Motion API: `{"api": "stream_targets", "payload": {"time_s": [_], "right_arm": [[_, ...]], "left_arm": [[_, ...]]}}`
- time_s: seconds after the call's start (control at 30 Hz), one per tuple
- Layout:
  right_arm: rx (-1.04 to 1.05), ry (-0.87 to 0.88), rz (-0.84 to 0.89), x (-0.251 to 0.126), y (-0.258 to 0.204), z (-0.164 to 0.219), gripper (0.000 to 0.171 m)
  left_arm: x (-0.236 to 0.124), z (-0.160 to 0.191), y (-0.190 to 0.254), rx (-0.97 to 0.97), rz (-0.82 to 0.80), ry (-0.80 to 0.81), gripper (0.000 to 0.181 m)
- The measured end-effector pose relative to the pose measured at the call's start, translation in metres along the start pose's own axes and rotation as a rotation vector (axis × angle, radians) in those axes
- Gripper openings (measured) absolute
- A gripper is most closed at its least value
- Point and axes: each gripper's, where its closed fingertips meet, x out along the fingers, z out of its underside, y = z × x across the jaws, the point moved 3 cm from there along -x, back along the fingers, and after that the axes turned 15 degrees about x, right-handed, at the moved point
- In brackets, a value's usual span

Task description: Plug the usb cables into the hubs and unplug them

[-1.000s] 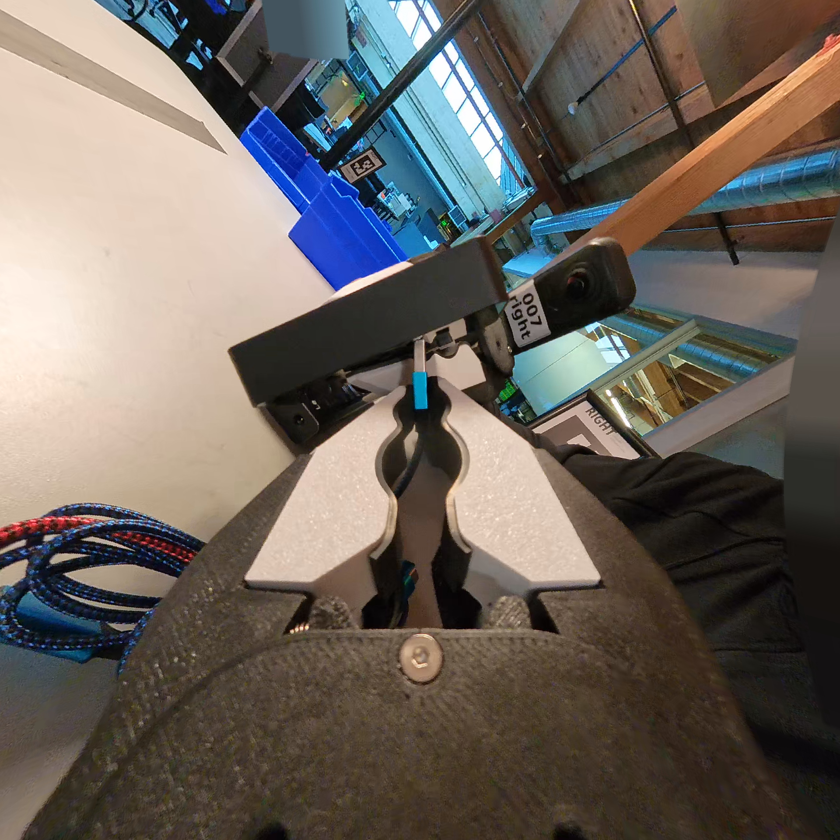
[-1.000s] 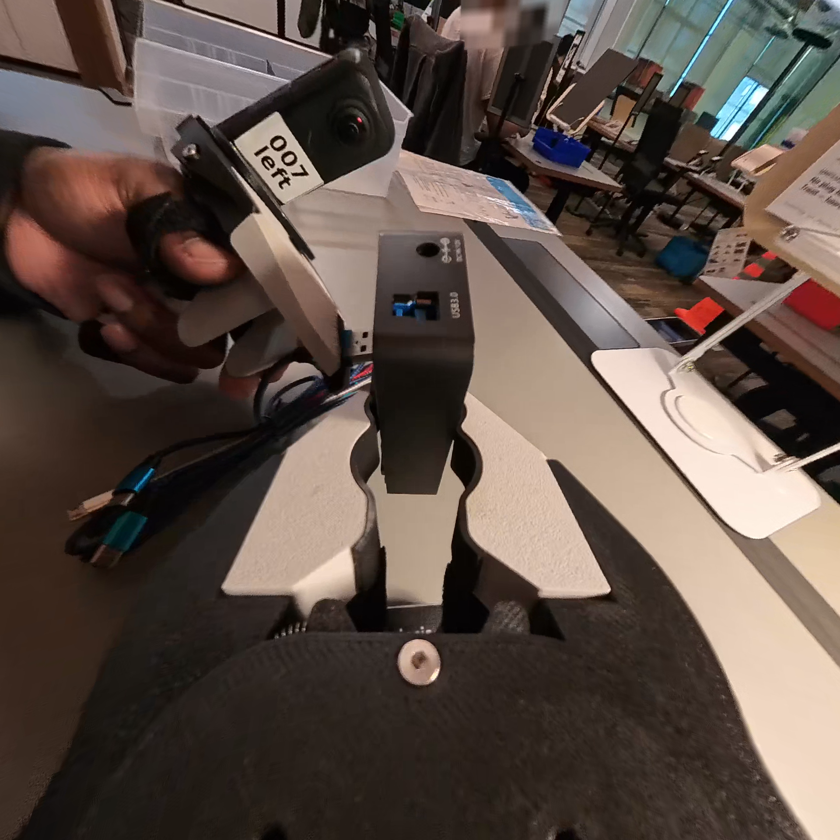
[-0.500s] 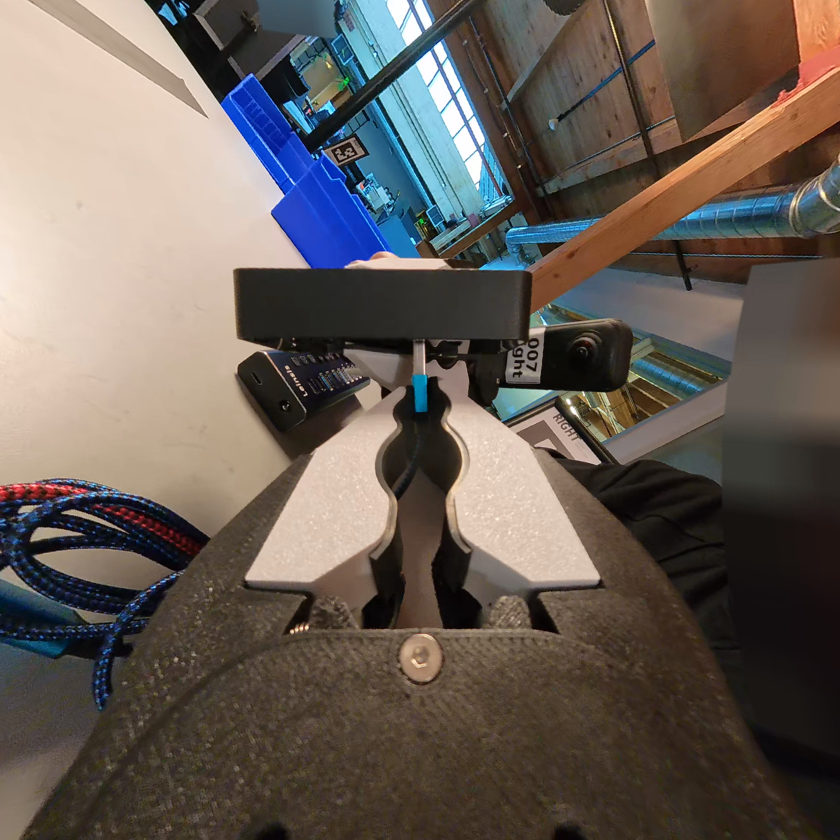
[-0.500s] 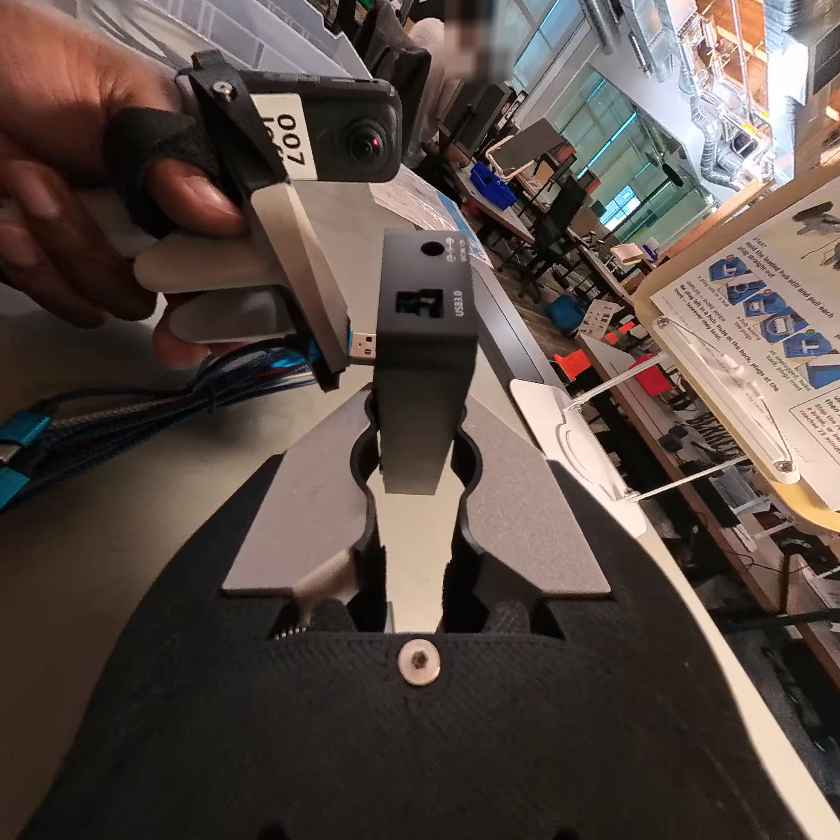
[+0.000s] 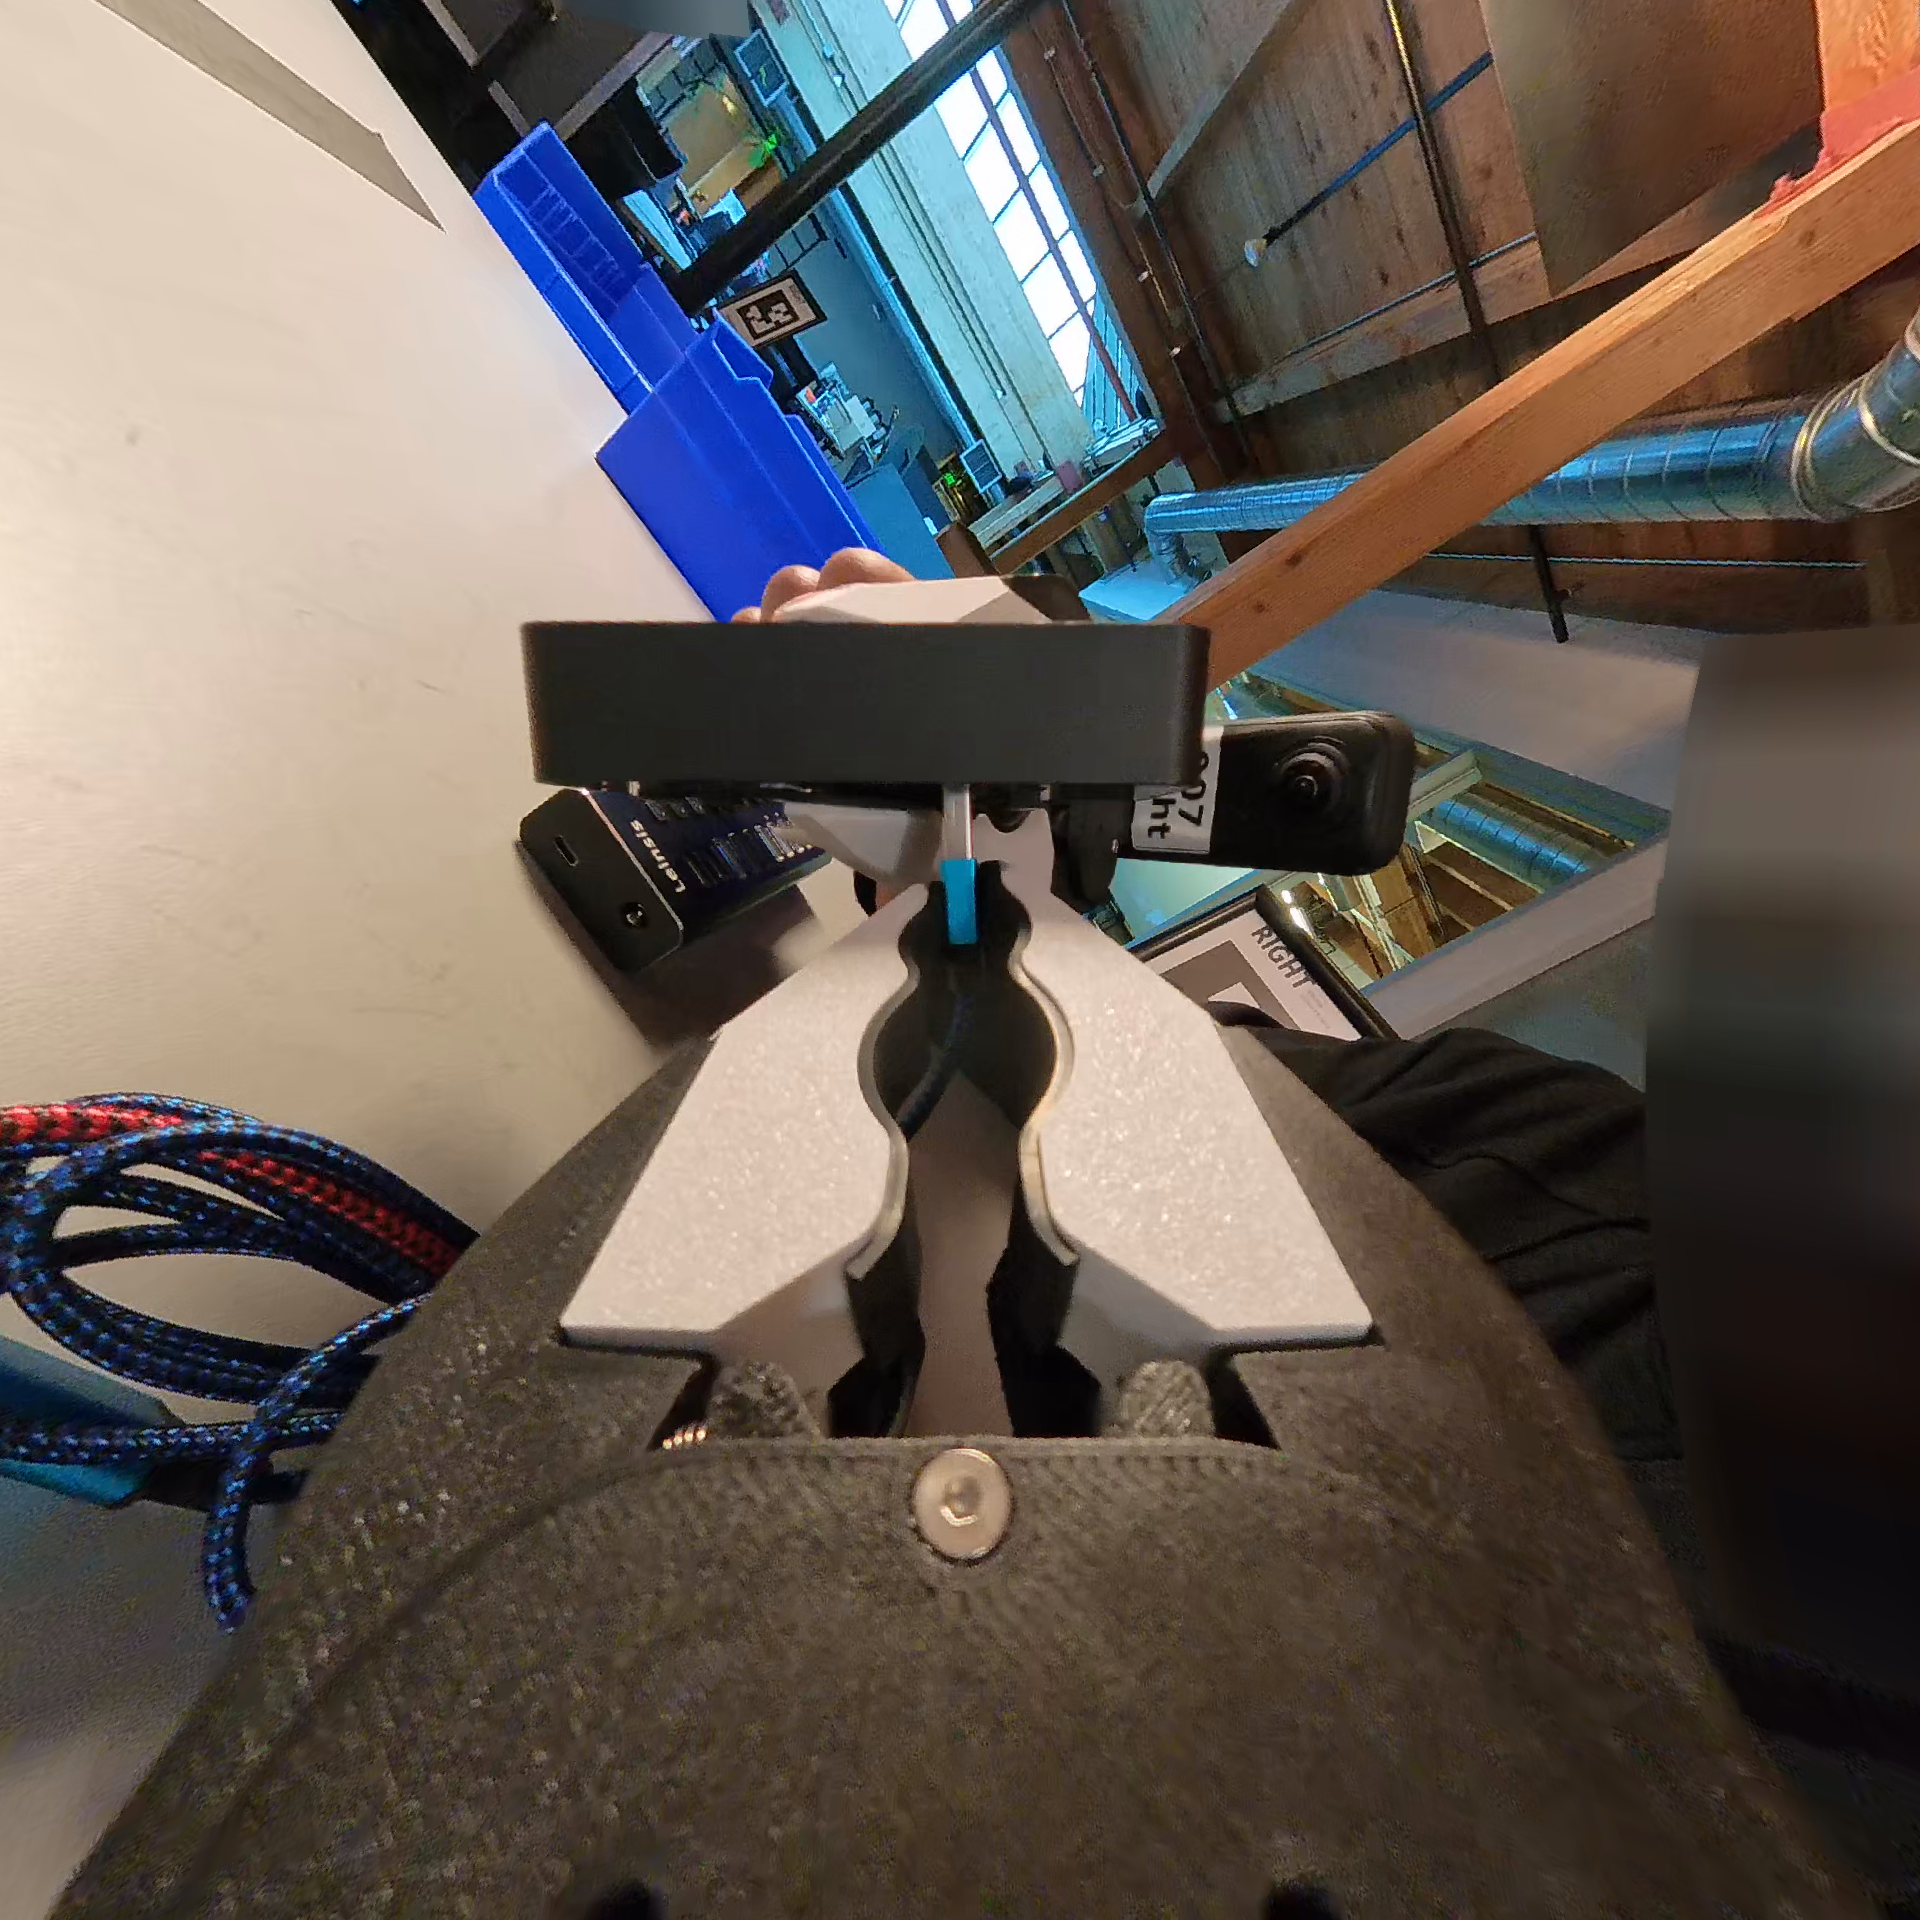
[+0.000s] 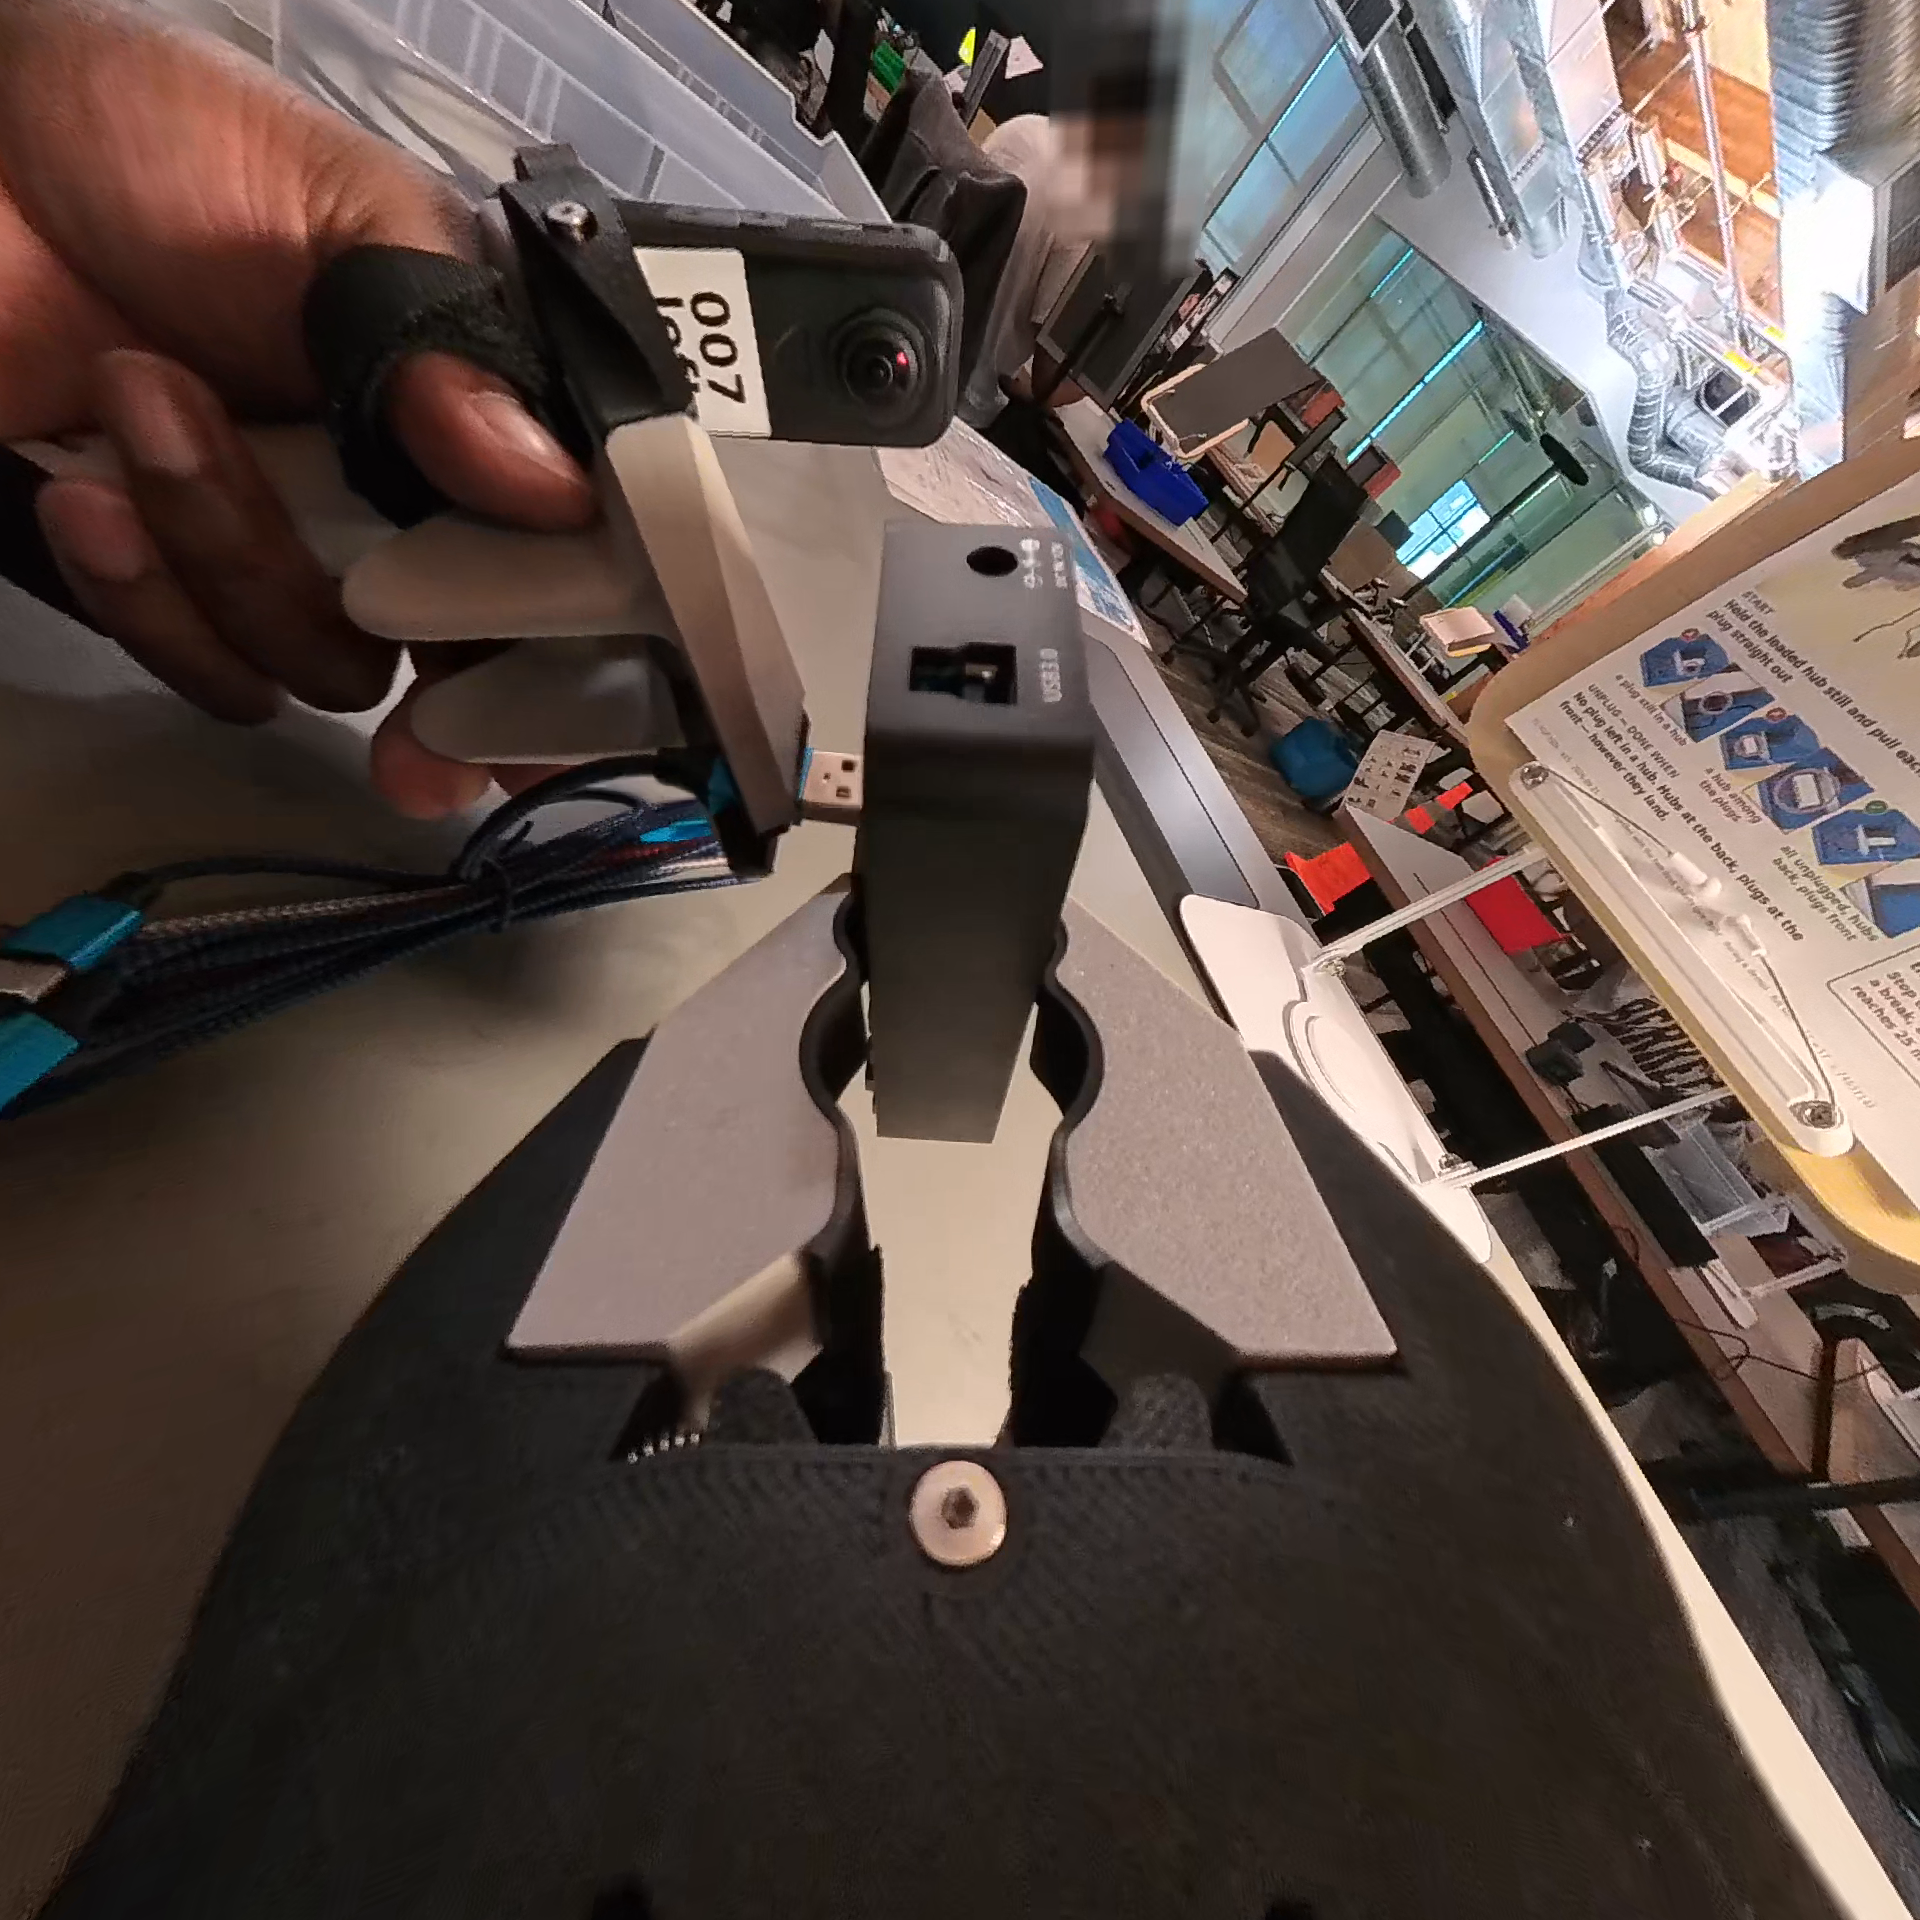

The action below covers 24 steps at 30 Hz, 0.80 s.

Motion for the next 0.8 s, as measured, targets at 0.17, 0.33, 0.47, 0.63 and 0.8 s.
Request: {"api": "stream_targets", "payload": {"time_s": [0.17,0.33,0.47,0.63,0.8], "right_arm": [[-0.015,0.008,-0.022,-0.003,-0.001,0.000,0.027],[-0.037,0.009,-0.019,-0.002,-0.003,0.000,0.027],[0.006,0.016,-0.023,-0.001,-0.005,0.000,0.026],[-0.101,0.018,0.030,-0.001,-0.006,-0.002,0.026],[-0.200,0.021,-0.013,-0.006,-0.011,0.000,0.027]], "left_arm": [[0.000,0.001,0.002,0.006,0.006,-0.012,0.008],[-0.001,-0.001,0.000,0.006,-0.004,0.000,0.008],[-0.001,-0.002,0.000,0.022,-0.015,0.009,0.007],[-0.001,-0.002,0.001,0.049,-0.035,0.005,0.007],[0.001,0.005,0.004,0.069,-0.019,-0.077,0.007]]}}
